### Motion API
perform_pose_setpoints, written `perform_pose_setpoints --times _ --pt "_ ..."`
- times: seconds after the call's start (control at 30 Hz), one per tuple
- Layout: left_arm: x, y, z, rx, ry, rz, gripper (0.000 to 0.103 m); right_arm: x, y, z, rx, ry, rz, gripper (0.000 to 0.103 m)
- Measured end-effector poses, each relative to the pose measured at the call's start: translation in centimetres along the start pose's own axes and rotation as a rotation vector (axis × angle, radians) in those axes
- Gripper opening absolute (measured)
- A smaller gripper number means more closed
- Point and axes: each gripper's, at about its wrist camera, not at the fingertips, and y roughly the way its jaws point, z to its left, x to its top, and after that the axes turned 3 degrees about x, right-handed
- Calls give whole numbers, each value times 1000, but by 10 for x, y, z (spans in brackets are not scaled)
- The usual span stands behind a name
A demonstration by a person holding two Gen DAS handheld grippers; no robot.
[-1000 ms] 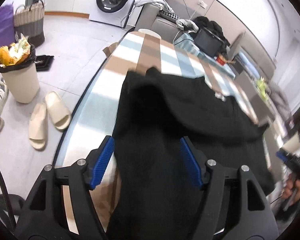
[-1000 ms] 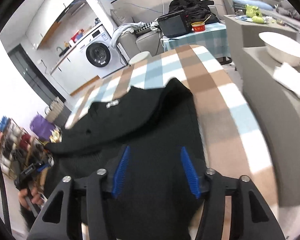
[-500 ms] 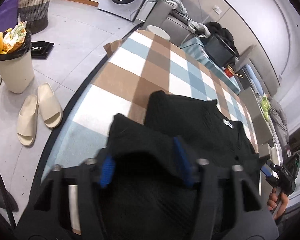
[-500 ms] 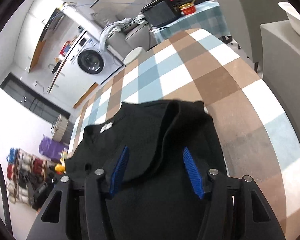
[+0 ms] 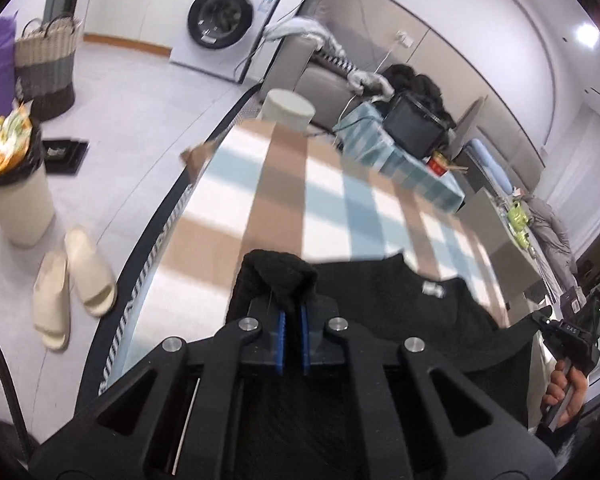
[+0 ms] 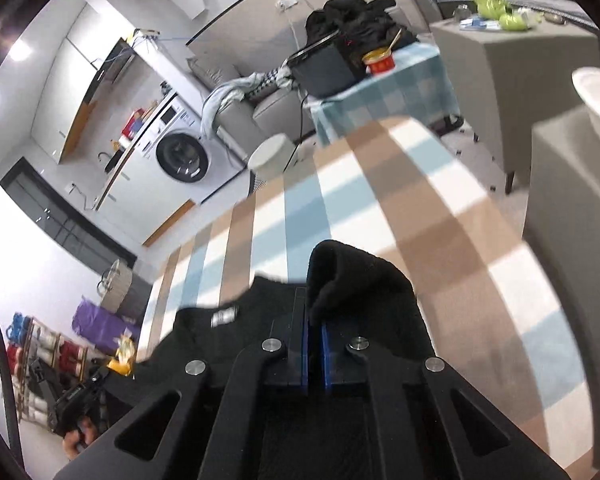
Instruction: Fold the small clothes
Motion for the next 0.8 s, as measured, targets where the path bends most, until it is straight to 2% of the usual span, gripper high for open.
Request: perform_pose_setpoints --times 0.1,0.13,0.17,0.2,0.23,0.27,0.33,0.53,0.63,0.8 --pt "20 20 -7 3 7 -3 4 20 14 1 -1 27 -13 7" --pt "24 28 -8 11 5 6 9 25 22 0 -11 31 -5 16" --pt "26 41 -7 44 4 45 15 29 29 -3 -39 45 10 34" --pt "27 51 -6 70 4 82 32 29 32 -6 -45 60 20 40" --pt "25 56 -4 91 2 108 45 28 31 -8 -35 65 19 43" --pt "21 58 0 101 -5 106 49 26 29 -9 -30 53 18 43" --pt "12 53 7 101 -9 85 65 17 20 -10 -69 0 22 44" --pt "-8 40 23 101 -22 97 66 -6 10 -27 -151 -40 97 45" --pt "-21 27 24 126 5 102 66 -21 5 -32 -158 -73 136 46" --pt "-62 -2 26 153 52 124 66 -72 -19 -35 -149 -168 221 48"
